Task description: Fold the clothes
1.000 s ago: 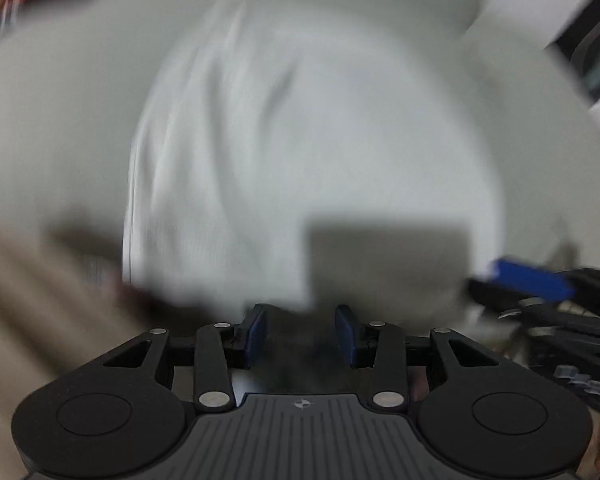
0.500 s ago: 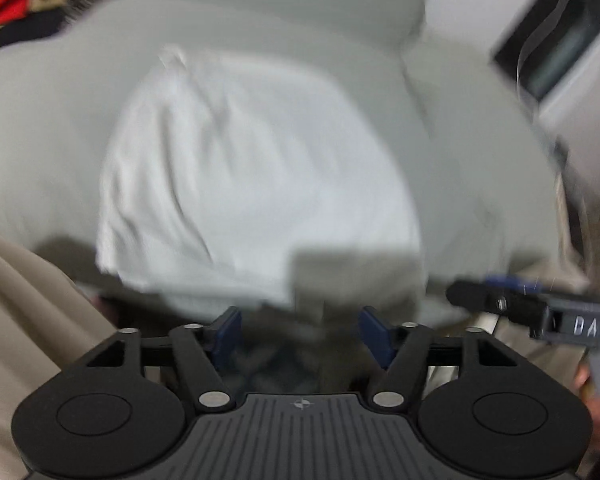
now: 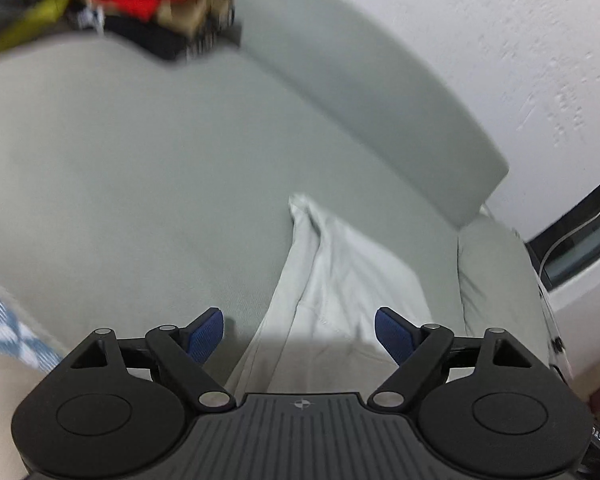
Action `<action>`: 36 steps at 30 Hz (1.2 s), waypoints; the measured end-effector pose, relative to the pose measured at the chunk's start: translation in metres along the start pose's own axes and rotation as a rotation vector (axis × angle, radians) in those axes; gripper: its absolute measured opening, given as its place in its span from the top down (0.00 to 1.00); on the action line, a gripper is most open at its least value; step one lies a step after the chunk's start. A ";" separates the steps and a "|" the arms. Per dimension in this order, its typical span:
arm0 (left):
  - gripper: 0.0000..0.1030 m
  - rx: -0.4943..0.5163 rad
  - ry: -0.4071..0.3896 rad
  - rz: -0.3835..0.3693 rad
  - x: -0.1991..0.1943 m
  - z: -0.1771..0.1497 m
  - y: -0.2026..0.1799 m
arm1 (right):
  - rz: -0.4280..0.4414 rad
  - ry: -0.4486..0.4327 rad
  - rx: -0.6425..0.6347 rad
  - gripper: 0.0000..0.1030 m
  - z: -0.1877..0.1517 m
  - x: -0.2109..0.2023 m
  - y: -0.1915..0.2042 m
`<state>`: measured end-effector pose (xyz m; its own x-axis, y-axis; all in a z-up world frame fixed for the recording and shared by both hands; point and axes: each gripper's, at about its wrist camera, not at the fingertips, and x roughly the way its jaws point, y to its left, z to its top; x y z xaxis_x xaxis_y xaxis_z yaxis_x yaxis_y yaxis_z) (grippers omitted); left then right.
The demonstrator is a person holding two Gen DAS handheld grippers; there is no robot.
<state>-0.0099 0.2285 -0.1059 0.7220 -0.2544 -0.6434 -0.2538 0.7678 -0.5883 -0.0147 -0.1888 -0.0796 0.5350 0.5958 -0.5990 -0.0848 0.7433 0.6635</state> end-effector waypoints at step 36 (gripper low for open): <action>0.65 0.060 0.351 -0.164 0.095 0.023 -0.021 | 0.161 0.193 0.097 0.96 0.080 0.200 -0.020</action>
<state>0.0786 0.2014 -0.1435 0.4832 -0.5545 -0.6775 -0.1074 0.7305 -0.6745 0.1615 -0.1087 -0.1769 0.3502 0.7577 -0.5507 -0.0695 0.6073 0.7914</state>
